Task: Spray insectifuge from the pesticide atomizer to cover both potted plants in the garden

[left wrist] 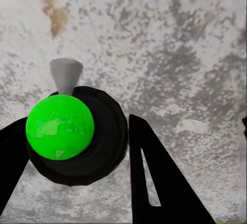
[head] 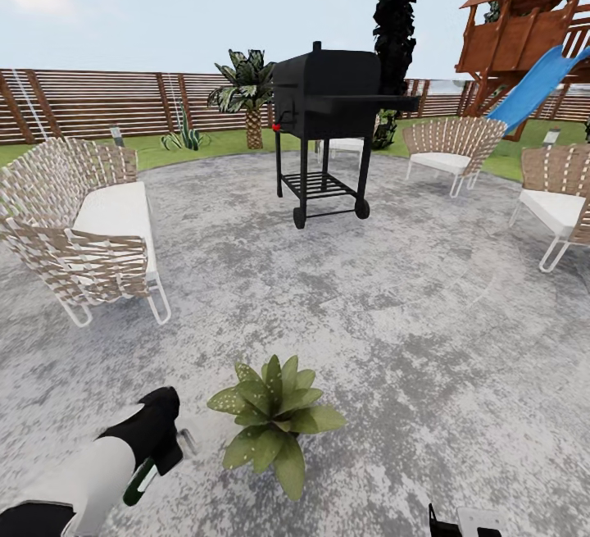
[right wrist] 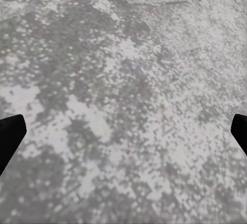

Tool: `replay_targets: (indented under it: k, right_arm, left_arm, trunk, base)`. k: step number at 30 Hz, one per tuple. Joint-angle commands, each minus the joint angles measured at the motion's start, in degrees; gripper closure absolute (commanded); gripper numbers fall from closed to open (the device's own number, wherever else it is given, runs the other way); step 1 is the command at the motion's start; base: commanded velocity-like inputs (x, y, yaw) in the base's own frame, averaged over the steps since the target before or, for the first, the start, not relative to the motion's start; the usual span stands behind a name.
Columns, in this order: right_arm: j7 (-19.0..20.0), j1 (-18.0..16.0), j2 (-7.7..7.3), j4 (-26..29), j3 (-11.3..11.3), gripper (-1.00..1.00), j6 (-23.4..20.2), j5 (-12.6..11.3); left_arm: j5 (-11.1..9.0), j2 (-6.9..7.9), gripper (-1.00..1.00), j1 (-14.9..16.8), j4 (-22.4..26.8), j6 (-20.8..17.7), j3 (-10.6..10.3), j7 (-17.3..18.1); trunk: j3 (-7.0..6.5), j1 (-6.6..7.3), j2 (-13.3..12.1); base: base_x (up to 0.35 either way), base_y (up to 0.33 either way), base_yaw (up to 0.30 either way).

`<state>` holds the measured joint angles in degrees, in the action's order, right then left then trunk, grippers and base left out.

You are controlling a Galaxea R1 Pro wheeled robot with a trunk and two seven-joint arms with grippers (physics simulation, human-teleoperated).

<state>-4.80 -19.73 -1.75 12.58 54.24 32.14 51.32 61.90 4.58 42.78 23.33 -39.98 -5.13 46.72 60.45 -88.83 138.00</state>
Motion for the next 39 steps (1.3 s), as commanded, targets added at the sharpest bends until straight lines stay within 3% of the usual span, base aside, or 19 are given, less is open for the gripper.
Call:
replay_targets:
  k: [1, 10, 17, 19, 21, 26, 32, 36, 39]
  right_arm:
    - [-0.39, -0.06, -0.01, -0.1, 0.25, -1.0, 0.24, 0.62]
    - [-0.39, -0.05, 0.06, -0.1, 0.25, -1.0, 0.2, 0.62]
    - [-0.39, -0.05, -0.01, -0.1, 0.32, -1.0, 0.2, 0.62]
    - [-0.39, -0.08, -0.07, -0.1, 0.34, -1.0, 0.2, 0.62]
    - [-0.39, -0.06, -0.09, -0.1, 0.34, -1.0, 0.2, 0.62]
    - [-0.39, -0.08, -0.02, -0.1, 0.26, -1.0, 0.2, 0.67]
    - [-0.39, -0.06, -0.05, -0.1, 0.25, -1.0, 0.2, 0.65]
    - [-0.39, -0.06, -0.09, -0.1, 0.25, -1.0, 0.2, 0.69]
    - [-0.39, -0.06, -0.1, -0.1, 0.25, -1.0, 0.2, 0.71]
  left_arm:
    - [-0.62, -1.53, 1.0, 0.02, -0.49, 0.05, 0.7, -1.49]
    - [-1.21, -1.94, 1.0, -0.07, -1.0, 0.08, 0.87, -2.24]
    - [-4.44, -1.94, 1.0, -0.07, -0.65, 0.52, 0.85, -1.99]
    - [-5.63, -1.89, 1.0, -0.07, -0.23, 2.41, 1.04, -1.56]
    - [-6.12, -1.43, 1.0, 0.18, -0.03, 4.18, 0.75, 0.49]
    - [-5.47, 0.03, 1.0, 1.03, 0.18, 4.58, 0.46, 11.32]
    - [-4.71, 0.06, 1.0, 2.99, 0.27, 2.8, -0.07, 13.61]
    - [-1.87, -0.11, 1.0, 4.76, 0.36, 1.69, -0.33, 17.05]
    - [-1.4, -0.14, 1.0, 4.75, 0.8, 1.55, -0.26, 17.56]
  trunk:
    - [0.05, 0.01, 0.02]
    - [0.05, 0.01, 0.02]
    - [0.05, 0.01, 0.02]
    - [0.05, 0.01, 0.02]
    - [0.05, 0.01, 0.02]
    - [0.05, 0.01, 0.02]
    - [0.05, 0.01, 0.02]
    - [0.05, 0.01, 0.02]
    - [0.05, 0.01, 0.02]
  base:
    - [0.0, 0.0, 0.218]
    - [-0.066, -0.07, 0.134]
    - [-0.227, -0.198, 0.001]
    - [-0.249, -0.191, 0.003]
    - [-0.251, -0.19, 0.133]
    - [-0.257, -0.186, 0.255]
    - [-0.22, -0.195, 0.217]
    - [0.15, -0.213, 0.017]
    - [0.274, -0.149, 0.001]
